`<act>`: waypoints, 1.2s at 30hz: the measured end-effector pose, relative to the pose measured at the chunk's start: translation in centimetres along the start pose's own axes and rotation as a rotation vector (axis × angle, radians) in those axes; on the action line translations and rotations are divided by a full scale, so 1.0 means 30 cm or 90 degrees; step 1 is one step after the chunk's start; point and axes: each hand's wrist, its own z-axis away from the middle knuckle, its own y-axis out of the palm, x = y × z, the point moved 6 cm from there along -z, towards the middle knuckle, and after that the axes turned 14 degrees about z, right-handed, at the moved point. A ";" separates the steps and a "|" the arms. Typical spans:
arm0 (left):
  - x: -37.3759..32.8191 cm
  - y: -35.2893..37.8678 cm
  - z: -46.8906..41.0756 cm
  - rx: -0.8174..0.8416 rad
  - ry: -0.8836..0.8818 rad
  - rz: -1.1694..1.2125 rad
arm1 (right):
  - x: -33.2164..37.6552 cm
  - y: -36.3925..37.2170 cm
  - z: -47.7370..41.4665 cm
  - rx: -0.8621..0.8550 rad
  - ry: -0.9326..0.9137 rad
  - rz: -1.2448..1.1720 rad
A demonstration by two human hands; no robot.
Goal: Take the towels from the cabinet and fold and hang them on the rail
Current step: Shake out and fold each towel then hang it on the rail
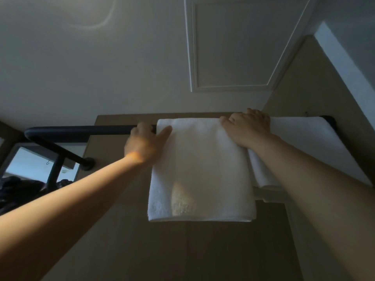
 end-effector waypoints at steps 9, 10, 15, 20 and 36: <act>0.068 0.025 0.027 0.107 -0.190 0.237 | -0.050 -0.104 0.149 -0.121 -0.005 -0.234; 0.063 0.026 0.026 0.105 -0.194 0.233 | -0.051 -0.106 0.184 -0.132 -0.009 -0.243; 0.053 0.051 0.038 0.110 -0.238 0.246 | -0.061 -0.049 0.251 -0.011 0.018 -0.264; 0.044 0.061 0.061 0.105 -0.236 0.282 | -0.045 0.013 0.249 0.155 0.089 -0.479; -0.069 0.074 -0.140 -0.049 0.026 0.084 | -0.028 -0.069 0.057 -0.103 0.073 -0.179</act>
